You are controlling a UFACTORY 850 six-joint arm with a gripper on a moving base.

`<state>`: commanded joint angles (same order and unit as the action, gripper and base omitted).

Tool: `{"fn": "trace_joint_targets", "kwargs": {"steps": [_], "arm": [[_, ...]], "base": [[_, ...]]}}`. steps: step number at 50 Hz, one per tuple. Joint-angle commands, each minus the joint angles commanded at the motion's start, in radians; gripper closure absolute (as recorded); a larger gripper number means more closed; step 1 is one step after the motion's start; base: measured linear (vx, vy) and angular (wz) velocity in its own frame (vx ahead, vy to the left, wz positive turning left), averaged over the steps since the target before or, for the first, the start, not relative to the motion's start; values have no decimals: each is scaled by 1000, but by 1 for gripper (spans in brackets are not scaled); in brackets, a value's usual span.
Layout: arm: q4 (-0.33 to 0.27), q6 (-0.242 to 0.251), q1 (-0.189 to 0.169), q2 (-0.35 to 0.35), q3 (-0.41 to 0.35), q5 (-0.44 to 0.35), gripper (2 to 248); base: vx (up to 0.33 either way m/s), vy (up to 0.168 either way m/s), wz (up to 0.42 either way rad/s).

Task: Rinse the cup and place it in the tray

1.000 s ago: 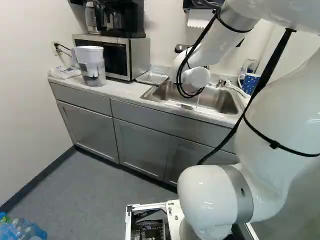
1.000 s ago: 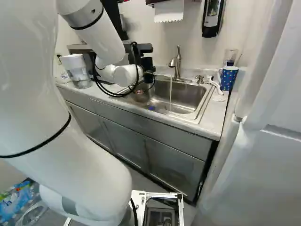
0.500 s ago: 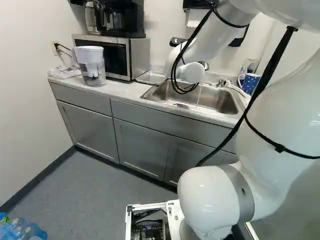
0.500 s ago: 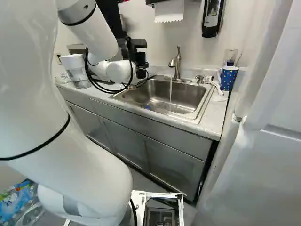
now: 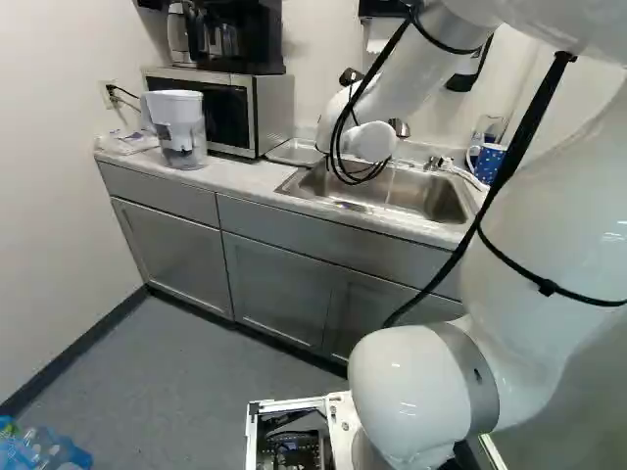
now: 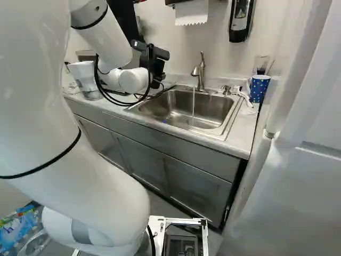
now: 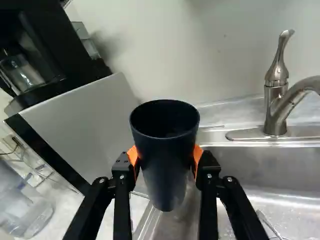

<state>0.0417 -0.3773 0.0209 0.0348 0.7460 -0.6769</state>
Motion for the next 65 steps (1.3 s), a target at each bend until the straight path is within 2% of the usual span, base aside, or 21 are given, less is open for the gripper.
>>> {"fn": "trace_joint_targets", "kwargs": {"steps": [65], "arm": [[0, -684, 0, 0, 0, 0, 127]], "base": [[0, 0, 0]]}}
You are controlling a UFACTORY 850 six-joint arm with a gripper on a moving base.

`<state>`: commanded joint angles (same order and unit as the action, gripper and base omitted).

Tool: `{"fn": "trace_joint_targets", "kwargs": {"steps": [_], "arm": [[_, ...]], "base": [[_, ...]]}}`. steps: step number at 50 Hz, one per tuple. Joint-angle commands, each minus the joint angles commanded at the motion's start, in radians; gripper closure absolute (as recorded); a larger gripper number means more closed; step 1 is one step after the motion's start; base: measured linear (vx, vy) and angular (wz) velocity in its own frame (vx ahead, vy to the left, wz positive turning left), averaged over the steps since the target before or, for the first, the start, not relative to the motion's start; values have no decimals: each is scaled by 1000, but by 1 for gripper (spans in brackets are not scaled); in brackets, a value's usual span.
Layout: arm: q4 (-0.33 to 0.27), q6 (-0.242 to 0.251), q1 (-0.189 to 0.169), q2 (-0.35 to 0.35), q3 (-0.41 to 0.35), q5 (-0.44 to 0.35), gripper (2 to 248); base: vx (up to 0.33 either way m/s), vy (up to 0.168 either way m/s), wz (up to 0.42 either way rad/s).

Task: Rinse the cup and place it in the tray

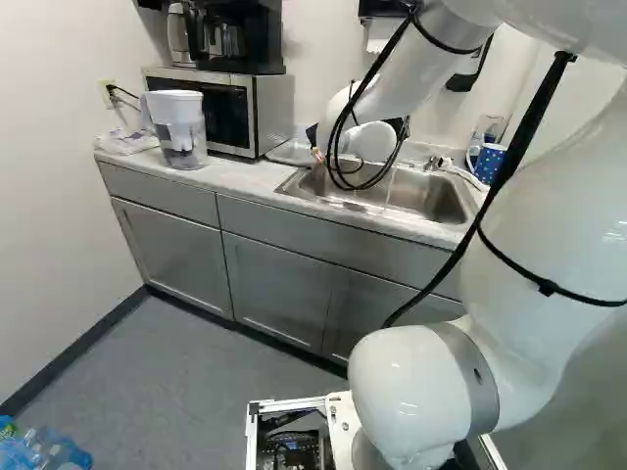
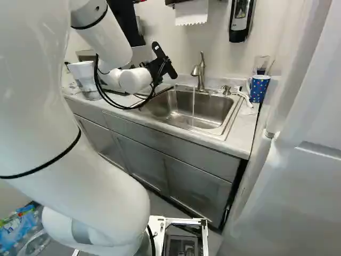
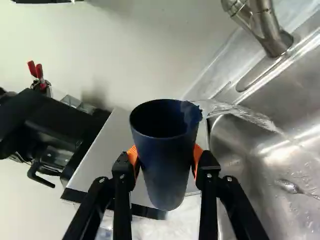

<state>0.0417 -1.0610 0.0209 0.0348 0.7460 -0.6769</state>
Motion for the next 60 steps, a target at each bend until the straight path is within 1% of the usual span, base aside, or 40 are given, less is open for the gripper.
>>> {"fn": "trace_joint_targets", "kwargs": {"steps": [60], "arm": [[0, -631, 0, 0, 0, 0, 127]], "base": [[0, 0, 0]]}}
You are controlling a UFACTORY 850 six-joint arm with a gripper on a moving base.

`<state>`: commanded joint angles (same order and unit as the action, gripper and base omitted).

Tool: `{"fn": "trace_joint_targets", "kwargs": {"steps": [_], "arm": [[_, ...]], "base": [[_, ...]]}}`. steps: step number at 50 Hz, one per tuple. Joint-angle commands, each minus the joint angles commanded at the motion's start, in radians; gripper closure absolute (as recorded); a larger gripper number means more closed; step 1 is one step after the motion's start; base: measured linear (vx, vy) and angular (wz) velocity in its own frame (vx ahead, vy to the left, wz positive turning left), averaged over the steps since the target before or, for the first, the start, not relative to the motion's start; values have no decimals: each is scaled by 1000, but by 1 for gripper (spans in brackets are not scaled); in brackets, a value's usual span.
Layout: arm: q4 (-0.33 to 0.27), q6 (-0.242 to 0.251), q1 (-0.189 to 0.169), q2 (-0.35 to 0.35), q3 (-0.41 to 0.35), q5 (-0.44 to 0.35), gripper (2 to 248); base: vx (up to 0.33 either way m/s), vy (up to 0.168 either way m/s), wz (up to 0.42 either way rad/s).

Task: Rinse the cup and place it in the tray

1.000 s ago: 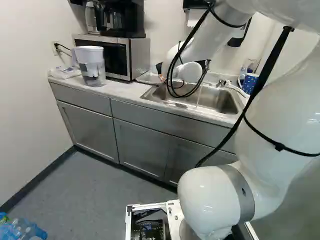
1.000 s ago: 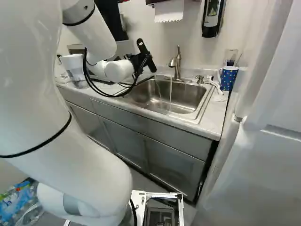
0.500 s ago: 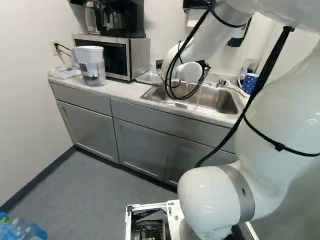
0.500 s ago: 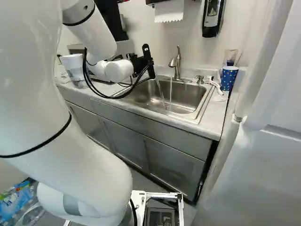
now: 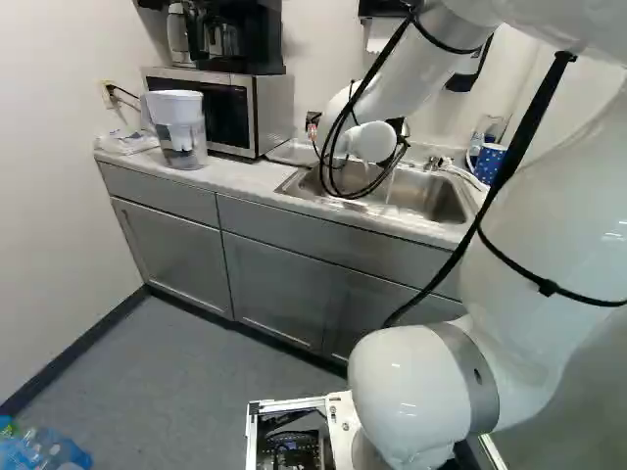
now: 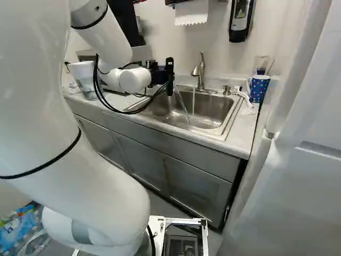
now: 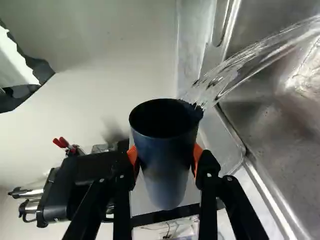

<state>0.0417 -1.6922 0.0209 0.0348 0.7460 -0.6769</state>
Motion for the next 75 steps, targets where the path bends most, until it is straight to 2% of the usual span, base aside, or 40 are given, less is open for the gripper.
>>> {"fn": "trace_joint_targets", "kwargs": {"steps": [23, 56, 62, 75], "arm": [[0, -242, 0, 0, 0, 0, 127], [0, -240, 0, 0, 0, 0, 127], [0, -201, 0, 0, 0, 0, 127], [0, -73, 0, 0, 0, 0, 127]], "base": [[0, 0, 0], [0, 0, 0], [0, 0, 0], [0, 0, 0]]}}
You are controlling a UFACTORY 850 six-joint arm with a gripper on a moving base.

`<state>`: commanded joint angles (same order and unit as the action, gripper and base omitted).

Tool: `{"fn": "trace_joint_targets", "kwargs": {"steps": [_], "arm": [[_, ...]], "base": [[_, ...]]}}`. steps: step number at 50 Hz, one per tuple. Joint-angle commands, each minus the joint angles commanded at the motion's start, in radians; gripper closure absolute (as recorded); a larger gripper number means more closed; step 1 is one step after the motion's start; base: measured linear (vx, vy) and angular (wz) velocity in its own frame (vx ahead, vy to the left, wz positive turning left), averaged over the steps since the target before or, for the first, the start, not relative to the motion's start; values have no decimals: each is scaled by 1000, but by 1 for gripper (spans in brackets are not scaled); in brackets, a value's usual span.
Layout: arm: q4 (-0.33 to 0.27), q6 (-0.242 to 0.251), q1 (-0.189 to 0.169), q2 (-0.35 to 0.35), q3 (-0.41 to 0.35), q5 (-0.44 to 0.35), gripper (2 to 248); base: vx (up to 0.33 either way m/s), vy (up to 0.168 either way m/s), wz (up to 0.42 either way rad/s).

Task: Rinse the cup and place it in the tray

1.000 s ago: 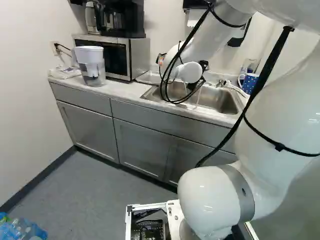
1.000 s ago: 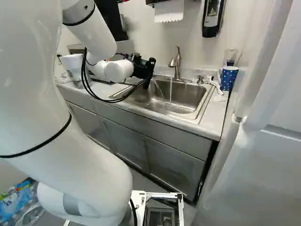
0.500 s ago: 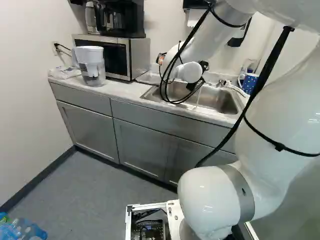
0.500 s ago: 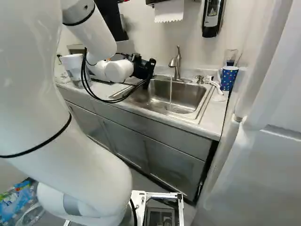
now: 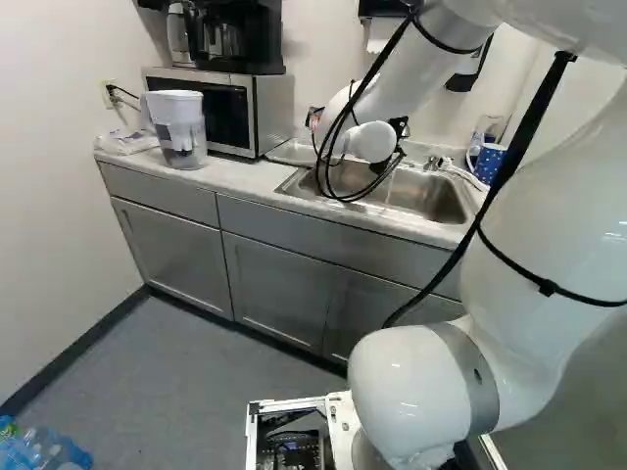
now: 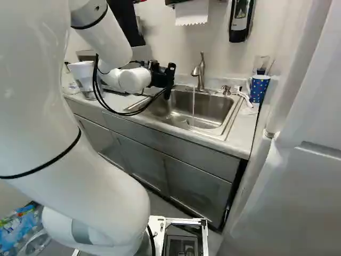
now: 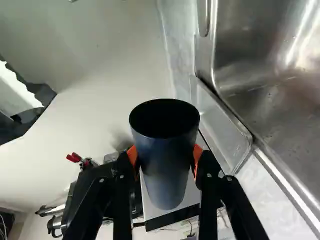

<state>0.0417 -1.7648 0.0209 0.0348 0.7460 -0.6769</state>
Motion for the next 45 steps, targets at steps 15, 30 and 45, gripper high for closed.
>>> {"fn": "trace_joint_targets", "kwargs": {"steps": [15, 30, 45], "arm": [[0, 157, 0, 0, 0, 0, 127], [0, 315, 0, 0, 0, 0, 127], [0, 472, 0, 0, 0, 0, 127]], "base": [[0, 0, 0], [0, 0, 0], [0, 0, 0]]}}
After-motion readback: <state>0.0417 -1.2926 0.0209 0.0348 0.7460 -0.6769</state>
